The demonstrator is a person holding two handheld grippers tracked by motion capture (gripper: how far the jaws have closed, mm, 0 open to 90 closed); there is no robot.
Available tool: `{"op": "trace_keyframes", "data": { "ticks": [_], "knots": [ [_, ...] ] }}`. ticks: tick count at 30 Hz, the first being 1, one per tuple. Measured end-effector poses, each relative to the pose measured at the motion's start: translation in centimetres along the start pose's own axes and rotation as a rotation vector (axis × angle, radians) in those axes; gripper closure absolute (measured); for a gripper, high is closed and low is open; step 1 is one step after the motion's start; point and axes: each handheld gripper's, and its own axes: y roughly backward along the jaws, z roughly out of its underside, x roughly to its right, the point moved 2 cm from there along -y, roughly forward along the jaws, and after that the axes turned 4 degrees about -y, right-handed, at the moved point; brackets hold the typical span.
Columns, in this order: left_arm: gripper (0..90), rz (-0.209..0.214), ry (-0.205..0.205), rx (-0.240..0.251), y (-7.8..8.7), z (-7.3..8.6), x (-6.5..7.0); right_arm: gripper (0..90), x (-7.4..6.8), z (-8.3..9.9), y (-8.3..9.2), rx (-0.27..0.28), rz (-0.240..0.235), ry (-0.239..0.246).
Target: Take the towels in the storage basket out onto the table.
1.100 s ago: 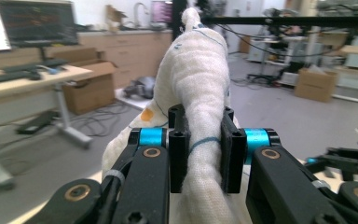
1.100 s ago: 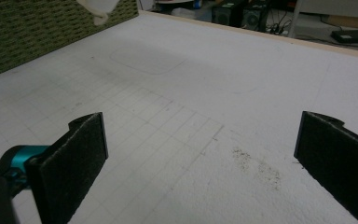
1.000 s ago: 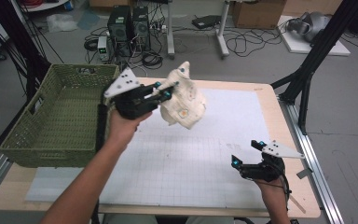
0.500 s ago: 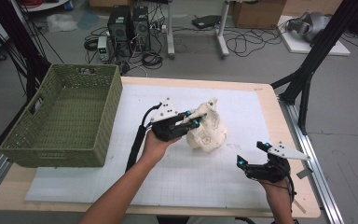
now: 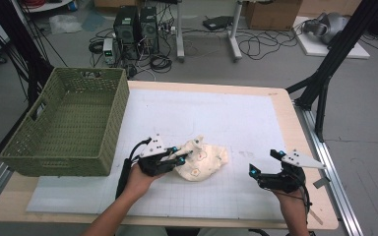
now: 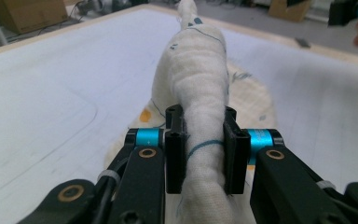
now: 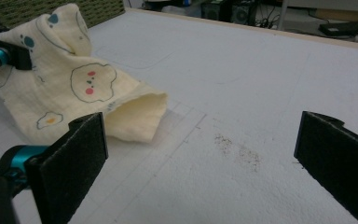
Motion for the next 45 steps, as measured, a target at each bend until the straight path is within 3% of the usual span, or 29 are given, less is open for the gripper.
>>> {"op": "trace_keyframes", "data": {
  "ticks": [6,10,13,18,22,26,29,33,39,43,45],
  "knots": [
    [71.0,0.002,0.026,-0.050,1.7,1.7,-0.3,1.6,-0.3,0.0,-0.4,-0.011,-0.006,0.011],
    [60.2,-0.005,0.043,-0.060,3.2,2.0,-0.4,1.6,-0.4,-0.1,-0.6,-0.011,-0.008,0.013],
    [41.6,-0.054,0.055,-0.022,4.7,1.6,-0.9,4.7,-0.4,-0.5,-0.9,-0.010,-0.019,0.007],
    [38.0,-0.119,0.074,0.067,7.0,0.8,-2.1,6.6,-0.4,-1.3,-1.9,-0.018,-0.014,0.014],
    [37.5,-0.150,0.095,0.090,7.7,0.8,-2.9,22.6,-0.6,-2.5,-3.6,-0.033,-0.050,0.035],
    [37.5,-0.159,0.100,0.085,7.5,0.9,-3.2,33.9,-1.4,-3.4,-7.0,-0.112,-0.067,0.072],
    [37.5,-0.158,0.103,0.081,7.2,1.0,-3.2,39.3,-2.2,-3.1,-9.9,-0.193,-0.081,0.097],
    [37.7,-0.166,0.100,0.084,7.1,0.9,-3.2,46.4,-4.1,-1.7,-12.1,-0.303,-0.163,0.167],
    [37.7,-0.181,0.104,0.085,7.1,1.0,-3.6,47.2,-6.6,0.6,-11.3,-0.376,-0.207,0.278],
    [37.8,-0.188,0.102,0.086,7.2,0.9,-3.6,46.1,-7.3,1.2,-10.3,-0.367,-0.245,0.277],
    [37.8,-0.192,0.105,0.088,7.3,0.9,-3.7,44.9,-7.3,0.8,-9.5,-0.335,-0.272,0.263]
  ]
}}
